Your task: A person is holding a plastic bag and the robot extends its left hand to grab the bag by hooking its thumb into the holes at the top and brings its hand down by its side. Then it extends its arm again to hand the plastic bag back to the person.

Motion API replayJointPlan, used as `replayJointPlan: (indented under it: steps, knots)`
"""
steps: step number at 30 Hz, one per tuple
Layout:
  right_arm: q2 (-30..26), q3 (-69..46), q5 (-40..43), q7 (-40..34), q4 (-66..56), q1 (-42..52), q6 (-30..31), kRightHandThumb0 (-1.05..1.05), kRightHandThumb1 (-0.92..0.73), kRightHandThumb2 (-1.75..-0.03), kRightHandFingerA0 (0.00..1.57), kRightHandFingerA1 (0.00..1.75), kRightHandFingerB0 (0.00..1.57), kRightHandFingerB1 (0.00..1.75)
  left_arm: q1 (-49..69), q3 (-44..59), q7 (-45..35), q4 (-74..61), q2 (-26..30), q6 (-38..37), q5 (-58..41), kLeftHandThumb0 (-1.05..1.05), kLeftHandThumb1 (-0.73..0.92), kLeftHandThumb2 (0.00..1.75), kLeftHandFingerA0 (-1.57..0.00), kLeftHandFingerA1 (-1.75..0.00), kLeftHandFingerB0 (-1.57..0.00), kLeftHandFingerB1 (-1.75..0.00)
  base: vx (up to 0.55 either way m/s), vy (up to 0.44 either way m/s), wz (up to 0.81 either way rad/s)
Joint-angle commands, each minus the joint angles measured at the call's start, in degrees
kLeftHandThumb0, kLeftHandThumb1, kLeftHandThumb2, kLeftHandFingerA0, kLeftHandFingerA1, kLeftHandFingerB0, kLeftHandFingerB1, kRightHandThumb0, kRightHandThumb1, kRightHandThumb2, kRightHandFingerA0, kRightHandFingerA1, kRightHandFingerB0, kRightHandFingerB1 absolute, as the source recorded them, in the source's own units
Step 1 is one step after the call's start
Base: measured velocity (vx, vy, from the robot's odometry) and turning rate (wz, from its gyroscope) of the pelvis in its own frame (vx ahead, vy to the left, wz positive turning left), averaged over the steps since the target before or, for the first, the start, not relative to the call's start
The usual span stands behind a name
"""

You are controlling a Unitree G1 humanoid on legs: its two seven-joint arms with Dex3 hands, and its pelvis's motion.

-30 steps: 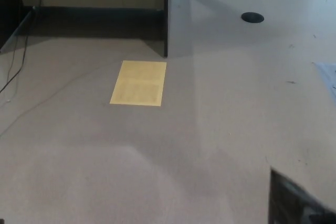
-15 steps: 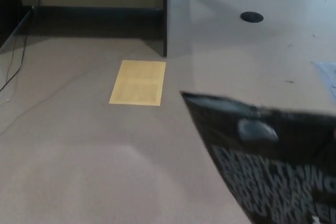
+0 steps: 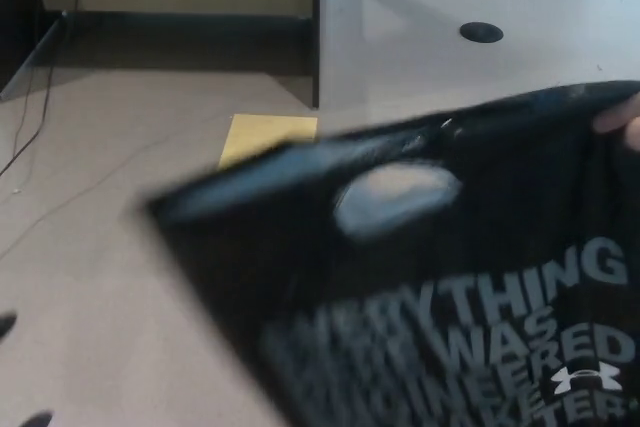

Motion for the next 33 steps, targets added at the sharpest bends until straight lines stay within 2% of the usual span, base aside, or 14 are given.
replayJointPlan:
  steps: [1,2,3,4,6,7,8,15,16,17,18,24,33]
  knots:
    - [-1.0,0.3,-0.7,-1.9,0.9,0.4,-1.1,-0.37,-0.55,-0.73,0.65,0.55,0.39,0.43,-2.5,2.9,-1.5,-38.8,1.3,5.8,-3.9,-0.39,0.44,0.63,-0.29,-0.40,-0.24,-0.37,0.00,0.000,0.00]
    - [-1.0,0.2,-0.6,-1.7,1.0,0.3,-1.1,-0.37,-0.55,-0.73,0.65,0.55,0.39,0.43,-3.3,2.7,-1.8,-40.2,1.5,6.6,-4.1,-0.39,0.44,0.63,-0.29,-0.40,-0.24,-0.37,0.00,0.000,0.00]
    - [-0.9,0.2,-0.6,-1.6,0.8,0.4,-1.0,-0.37,-0.55,-0.73,0.65,0.55,0.39,0.43,-5.1,2.4,-2.0,-42.2,1.8,7.3,-3.5,-0.33,0.49,0.55,-0.39,-0.36,-0.26,-0.31,0.00,0.000,0.00]
    - [-0.9,0.2,-0.6,-1.7,0.8,0.4,-1.2,-0.37,-0.55,-0.73,0.66,0.55,0.39,0.43,-7.8,2.1,-2.3,-43.8,2.3,7.8,-1.8,-0.38,0.50,0.56,-0.31,-0.34,-0.24,-0.30,0.00,0.000,0.00]
    - [-0.8,0.2,-0.7,-1.8,0.9,0.3,-1.3,-0.37,-0.55,-0.73,0.66,0.55,0.39,0.43,-11.1,1.4,-2.8,-46.1,2.3,9.5,0.4,-0.41,0.50,0.56,-0.27,-0.32,-0.24,-0.30,0.00,0.000,0.00]
    - [-0.8,0.2,-0.7,-1.8,0.9,0.3,-1.3,-0.37,-0.54,-0.73,0.66,0.55,0.39,0.43,-12.1,0.6,-3.1,-47.6,1.9,11.5,0.9,-0.25,0.34,0.90,-0.09,-0.52,-0.09,-0.50,0.00,0.000,0.00]
    - [-0.8,0.2,-0.7,-1.9,0.9,0.3,-1.3,-0.36,-0.54,-0.73,0.66,0.55,0.39,0.43,-13.0,0.0,-3.5,-48.7,1.7,13.1,1.2,-0.27,0.35,0.90,-0.07,-0.51,-0.06,-0.50,0.00,0.000,0.00]
    - [-0.8,0.5,-0.9,-2.1,0.3,0.1,-0.9,-0.36,-0.55,-0.73,0.66,0.55,0.39,0.43,-23.2,-5.6,-5.9,-55.1,-0.2,22.2,4.0,-0.29,0.34,0.90,-0.06,-0.51,-0.06,-0.50,0.00,0.000,0.00]
    - [-0.8,0.2,-0.5,-1.7,0.2,0.1,-0.9,-0.36,-0.55,-0.72,0.65,0.55,0.39,0.43,-24.3,-6.0,-6.2,-55.8,-0.5,23.4,4.5,-0.52,0.53,0.58,-0.21,-0.31,-0.18,-0.28,0.00,0.000,0.00]
    - [-0.8,0.3,-0.5,-1.7,0.3,0.0,-1.0,-0.36,-0.55,-0.73,0.65,0.55,0.39,0.44,-25.3,-6.5,-6.4,-56.3,-0.7,24.1,4.5,-0.58,0.43,0.71,-0.18,-0.40,-0.13,-0.37,0.00,0.000,0.00]
    - [-0.8,0.3,-0.4,-1.6,0.4,0.0,-1.1,-0.37,-0.55,-0.73,0.65,0.55,0.39,0.44,-25.9,-6.7,-6.6,-56.6,-0.8,24.6,4.5,-0.57,0.43,0.72,-0.20,-0.41,-0.11,-0.37,0.00,0.000,0.00]
    - [-1.0,0.3,-0.4,-1.5,0.7,-0.3,-1.3,-0.37,-0.55,-0.73,0.64,0.55,0.39,0.44,-30.8,-8.5,-8.5,-59.5,-0.7,30.9,2.8,-0.53,0.43,0.72,-0.26,-0.43,-0.07,-0.36,0.00,0.000,0.00]
    - [-1.2,-0.2,0.2,-0.9,0.1,-0.8,-0.6,-0.36,-0.55,-0.72,0.63,0.54,0.41,0.44,-38.2,-10.3,-9.2,-60.7,-1.6,36.1,0.7,-0.52,0.45,0.71,-0.26,-0.41,-0.15,-0.37,0.00,0.000,0.00]
